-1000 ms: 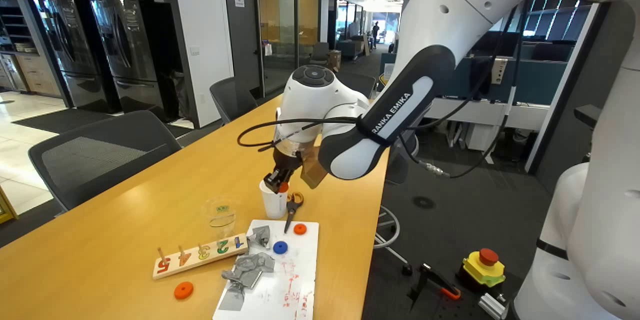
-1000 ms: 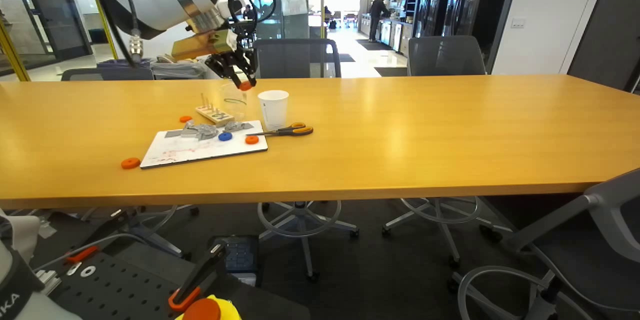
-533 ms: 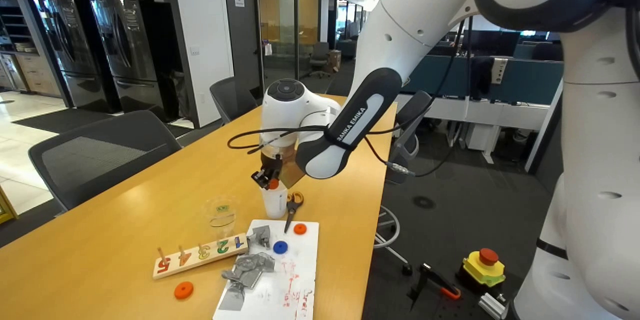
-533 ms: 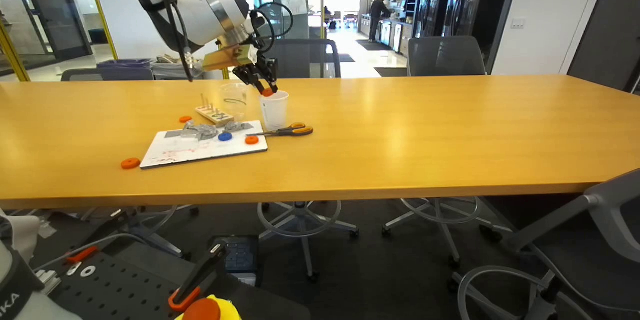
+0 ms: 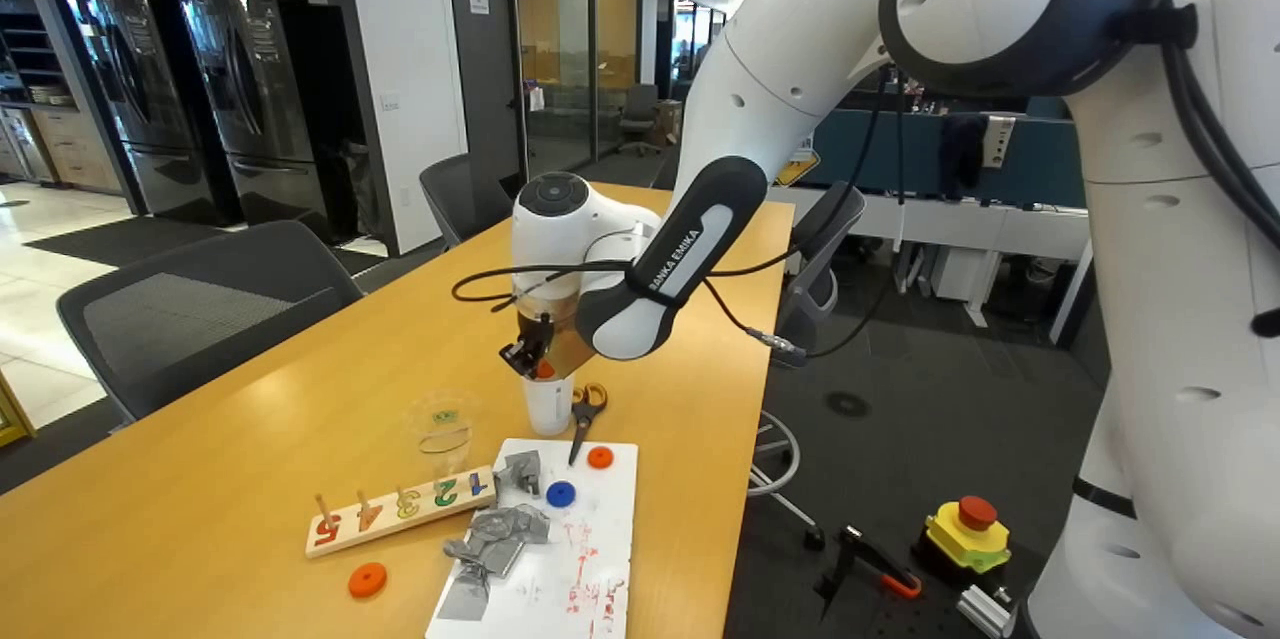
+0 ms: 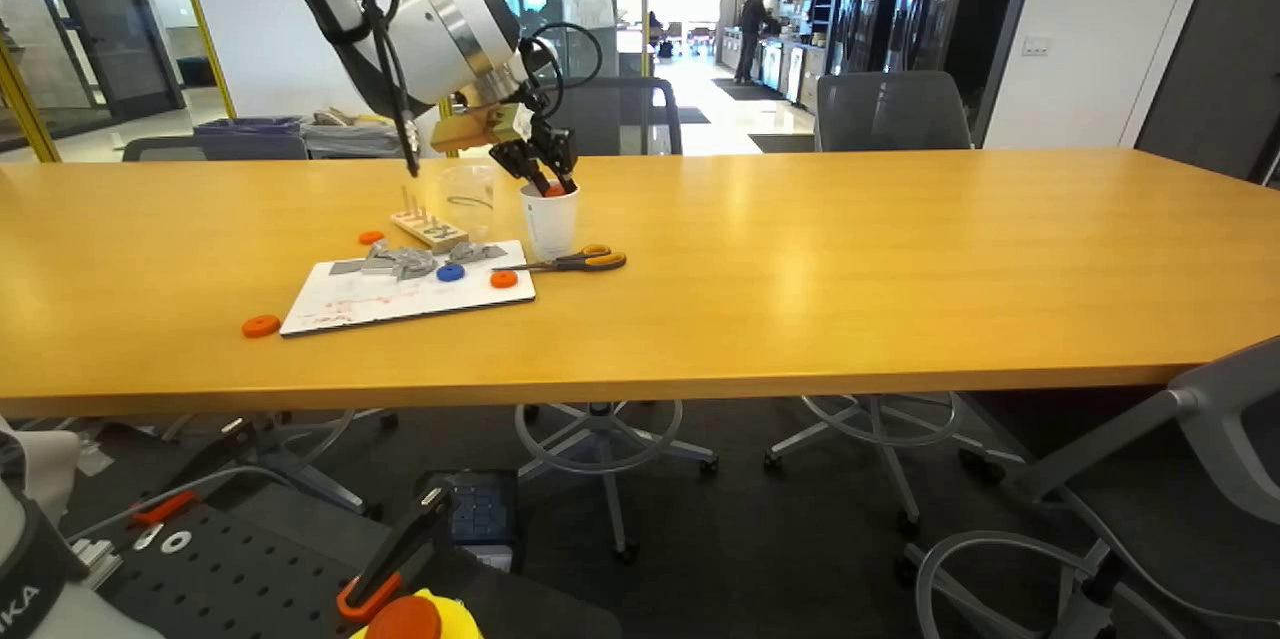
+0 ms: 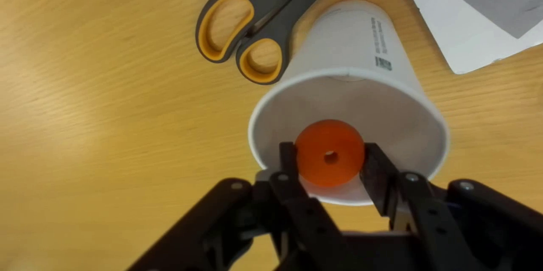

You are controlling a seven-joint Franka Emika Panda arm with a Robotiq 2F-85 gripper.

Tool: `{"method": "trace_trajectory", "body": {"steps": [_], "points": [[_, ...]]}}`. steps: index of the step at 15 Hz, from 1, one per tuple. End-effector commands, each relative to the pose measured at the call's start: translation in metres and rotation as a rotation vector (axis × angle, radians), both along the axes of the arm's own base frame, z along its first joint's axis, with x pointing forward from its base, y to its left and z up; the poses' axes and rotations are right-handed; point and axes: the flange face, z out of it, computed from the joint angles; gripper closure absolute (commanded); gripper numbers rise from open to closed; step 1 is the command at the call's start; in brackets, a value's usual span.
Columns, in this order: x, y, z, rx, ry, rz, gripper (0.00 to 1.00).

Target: Put the orange rings inside the white cup, place the blue ring in the clear cup

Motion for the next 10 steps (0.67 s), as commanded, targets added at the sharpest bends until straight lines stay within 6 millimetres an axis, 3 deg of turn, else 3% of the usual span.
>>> {"method": "trace_trajectory", "body": {"steps": [1, 2, 3, 7, 10], "points": [[0.0095, -0.001, 0.007, -0.02, -0.018, -0.028, 0.81], [0.0092, -0.0015, 0.007, -0.019, -0.013, -0.032, 0.33], [0.0085, -0.0015, 0.0069, -0.016, -0.008, -0.033, 0.32], [0.0049, -0.0003, 0.0072, -0.005, 0.012, -0.019, 0.02], [0.0041, 0.0, 0.0093, -0.005, 0.016, -0.027, 0.0]]}}
